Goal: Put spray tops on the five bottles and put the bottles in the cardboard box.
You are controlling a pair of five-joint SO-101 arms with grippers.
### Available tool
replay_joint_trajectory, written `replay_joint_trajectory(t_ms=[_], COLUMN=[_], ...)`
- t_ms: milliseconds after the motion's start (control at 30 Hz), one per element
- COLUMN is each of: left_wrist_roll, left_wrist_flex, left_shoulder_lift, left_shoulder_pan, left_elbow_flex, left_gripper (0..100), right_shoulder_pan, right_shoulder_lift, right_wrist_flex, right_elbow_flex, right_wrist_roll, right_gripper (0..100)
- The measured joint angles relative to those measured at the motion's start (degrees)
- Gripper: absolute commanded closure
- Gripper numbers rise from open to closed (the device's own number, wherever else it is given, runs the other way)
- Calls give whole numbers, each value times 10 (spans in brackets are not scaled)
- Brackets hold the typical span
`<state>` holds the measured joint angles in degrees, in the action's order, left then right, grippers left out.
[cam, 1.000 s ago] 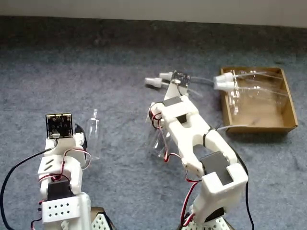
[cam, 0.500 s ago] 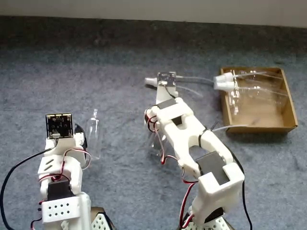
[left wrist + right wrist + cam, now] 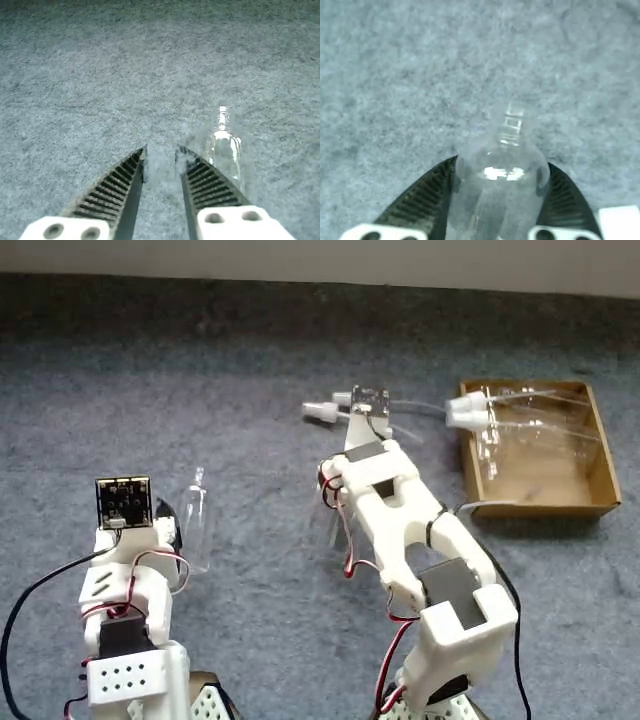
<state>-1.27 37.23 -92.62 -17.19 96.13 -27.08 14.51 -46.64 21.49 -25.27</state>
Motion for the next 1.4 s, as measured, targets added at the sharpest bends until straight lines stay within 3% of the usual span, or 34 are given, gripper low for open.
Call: replay_joint_trajectory(t_ms=[133,233,367,567,667,1000,1167,1400], left_wrist_roll=[0,0,0,0,0,0,0,0], left_wrist_flex=[0,0,0,0,0,0,0,0], left_shoulder_lift=[0,0,0,0,0,0,0,0], left_shoulder_pan=[0,0,0,0,0,0,0,0], left_elbow_flex=[0,0,0,0,0,0,0,0], left_gripper=[934,934,934,934,934,934,934,934], right_shoulder_pan=[0,0,-17,-52,-55,-55,-56,-62], right_shoulder_lift=[0,1,3,8,8,9,9,9], right_wrist_flex=[0,0,0,4,5,10,10,10], right_elbow_flex=[0,0,0,-3,-3,-4,-4,-4], right_wrist_roll=[-1,47,163,406,469,488,488,488], right_gripper=[875,875,875,875,875,874,789,785])
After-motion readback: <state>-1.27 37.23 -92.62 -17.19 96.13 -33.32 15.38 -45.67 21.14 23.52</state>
